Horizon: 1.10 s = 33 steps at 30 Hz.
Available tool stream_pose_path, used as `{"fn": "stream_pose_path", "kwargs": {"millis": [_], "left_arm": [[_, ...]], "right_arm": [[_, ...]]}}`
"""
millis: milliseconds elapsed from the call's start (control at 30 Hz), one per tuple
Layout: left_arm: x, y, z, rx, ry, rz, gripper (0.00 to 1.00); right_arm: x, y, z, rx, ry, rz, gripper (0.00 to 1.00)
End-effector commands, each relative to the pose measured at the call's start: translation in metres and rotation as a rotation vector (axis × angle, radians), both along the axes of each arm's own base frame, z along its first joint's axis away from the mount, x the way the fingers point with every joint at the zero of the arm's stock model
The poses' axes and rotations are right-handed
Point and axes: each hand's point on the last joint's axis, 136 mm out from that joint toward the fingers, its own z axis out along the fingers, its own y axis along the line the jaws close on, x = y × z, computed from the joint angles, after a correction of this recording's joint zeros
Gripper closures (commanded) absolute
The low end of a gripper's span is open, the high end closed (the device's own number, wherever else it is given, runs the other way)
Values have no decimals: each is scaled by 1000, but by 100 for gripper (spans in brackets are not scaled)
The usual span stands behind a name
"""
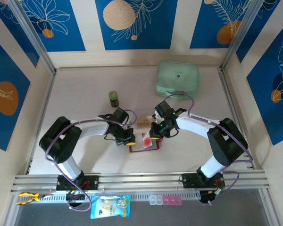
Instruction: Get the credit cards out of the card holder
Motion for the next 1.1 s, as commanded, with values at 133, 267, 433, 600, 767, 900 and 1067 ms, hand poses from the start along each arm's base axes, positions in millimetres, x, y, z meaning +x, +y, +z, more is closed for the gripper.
{"fn": "stream_pose_path", "kwargs": {"millis": [133,267,433,600,767,900,1067], "left_arm": [[-8,9,-12,55,29,-8,98],[-8,8,-12,53,29,-11,98],[-8,8,-12,49,28,-10,98],[-8,8,-13,46,29,-10,98],[-9,7,-13,45,30,-12,98],[-8,7,-11,43,25,-12,98],[-6,6,-9,39,20,-13,98]], "right_arm": [[-1,-5,9,-86,-37,42,96],[-3,0,9,-93,-36,56,96],[-6,9,8,-100,-29,64,92],[-7,15,7,-105,-22,58,86],[-6,15,5,-115,-22,50,87],[-6,15,8,-116,-31,48,90],[-5,13,17,-112,-55,45,92]]}}
